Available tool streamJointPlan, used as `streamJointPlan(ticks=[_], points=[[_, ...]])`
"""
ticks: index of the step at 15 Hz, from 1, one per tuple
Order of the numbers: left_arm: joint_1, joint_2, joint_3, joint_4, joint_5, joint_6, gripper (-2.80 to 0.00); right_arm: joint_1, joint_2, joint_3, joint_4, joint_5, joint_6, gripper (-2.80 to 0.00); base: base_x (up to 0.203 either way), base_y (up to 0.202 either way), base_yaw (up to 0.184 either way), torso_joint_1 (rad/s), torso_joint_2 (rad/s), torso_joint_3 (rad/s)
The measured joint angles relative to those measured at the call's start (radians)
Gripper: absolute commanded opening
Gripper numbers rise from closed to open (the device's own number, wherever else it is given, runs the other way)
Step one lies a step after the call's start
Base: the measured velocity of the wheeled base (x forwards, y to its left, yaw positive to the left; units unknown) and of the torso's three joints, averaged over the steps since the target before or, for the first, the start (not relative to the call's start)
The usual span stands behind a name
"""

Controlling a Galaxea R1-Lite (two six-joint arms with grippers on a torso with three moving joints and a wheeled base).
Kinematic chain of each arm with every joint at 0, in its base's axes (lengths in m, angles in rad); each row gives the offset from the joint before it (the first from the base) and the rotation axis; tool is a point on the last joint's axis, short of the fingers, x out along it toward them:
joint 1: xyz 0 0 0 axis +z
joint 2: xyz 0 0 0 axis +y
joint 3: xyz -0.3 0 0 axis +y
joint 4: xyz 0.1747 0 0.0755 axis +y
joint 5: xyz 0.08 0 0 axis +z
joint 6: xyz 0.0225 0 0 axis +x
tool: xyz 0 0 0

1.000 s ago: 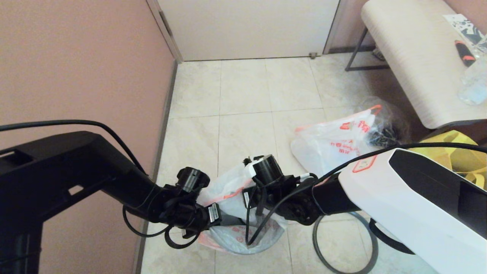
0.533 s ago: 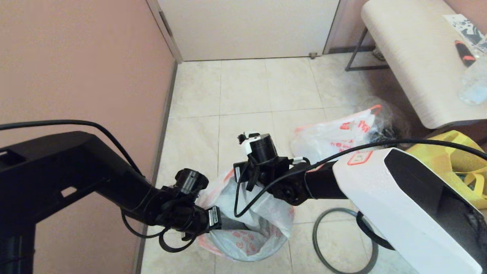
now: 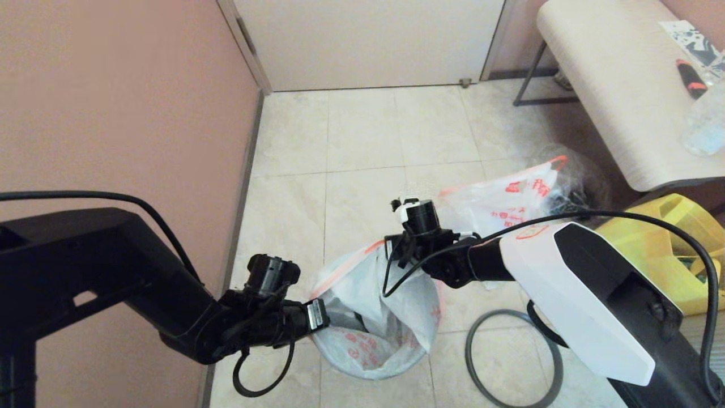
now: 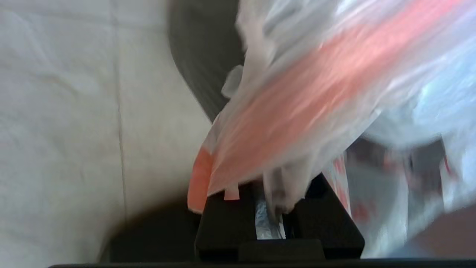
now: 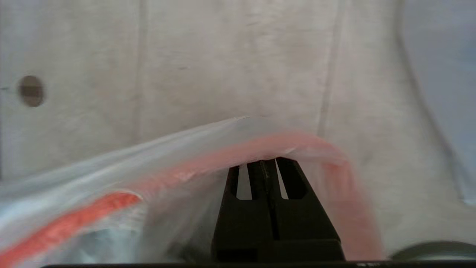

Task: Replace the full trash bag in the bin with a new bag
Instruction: Put the new garbage bag on the trash can

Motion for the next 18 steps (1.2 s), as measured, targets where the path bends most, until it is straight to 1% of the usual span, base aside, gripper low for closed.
streamJointPlan(ticks=[2,4,5,6,8,9,12,13,16,18], points=[[0.008,0.012,-0.006,-0.025,0.051,-0.034,-2.8,-0.005,-0.012,0.006,0.042,0.002,0.008,-2.8,0.0,0.0,0.0,0.0,0.0,0.0],[0.006,0.037,-0.033,-0.031,0.143,-0.062,-2.8,-0.001,-0.046,0.008,0.134,0.028,0.038,-2.8,0.0,0.0,0.0,0.0,0.0,0.0],[0.004,0.045,-0.04,-0.03,0.175,-0.065,-2.8,0.009,-0.065,0.009,0.184,0.052,0.058,-2.8,0.0,0.0,0.0,0.0,0.0,0.0],[0.001,0.051,-0.043,-0.031,0.18,-0.065,-2.8,0.021,-0.083,0.009,0.216,0.067,0.075,-2.8,0.0,0.0,0.0,0.0,0.0,0.0],[-0.01,0.053,-0.038,-0.032,0.177,-0.062,-2.8,0.041,-0.107,0.011,0.225,0.072,0.092,-2.8,0.0,0.0,0.0,0.0,0.0,0.0],[-0.013,0.051,-0.033,-0.029,0.165,-0.061,-2.8,0.055,-0.114,0.01,0.224,0.079,0.103,-2.8,0.0,0.0,0.0,0.0,0.0,0.0],[-0.018,0.03,-0.013,-0.024,0.07,-0.057,-2.8,0.098,-0.113,0.007,0.219,0.09,0.105,-2.8,0.0,0.0,0.0,0.0,0.0,0.0],[-0.019,0.024,-0.007,-0.023,0.055,-0.053,-2.8,0.107,-0.107,0.007,0.213,0.089,0.104,-2.8,0.0,0.0,0.0,0.0,0.0,0.0],[-0.023,0.014,0.007,-0.024,0.05,-0.028,-2.8,0.135,-0.095,0.006,0.191,0.09,0.106,-2.8,0.0,0.0,0.0,0.0,0.0,0.0],[-0.031,0.012,0.012,-0.024,0.047,-0.025,-2.8,0.147,-0.095,0.007,0.182,0.089,0.108,-2.8,0.0,0.0,0.0,0.0,0.0,0.0]])
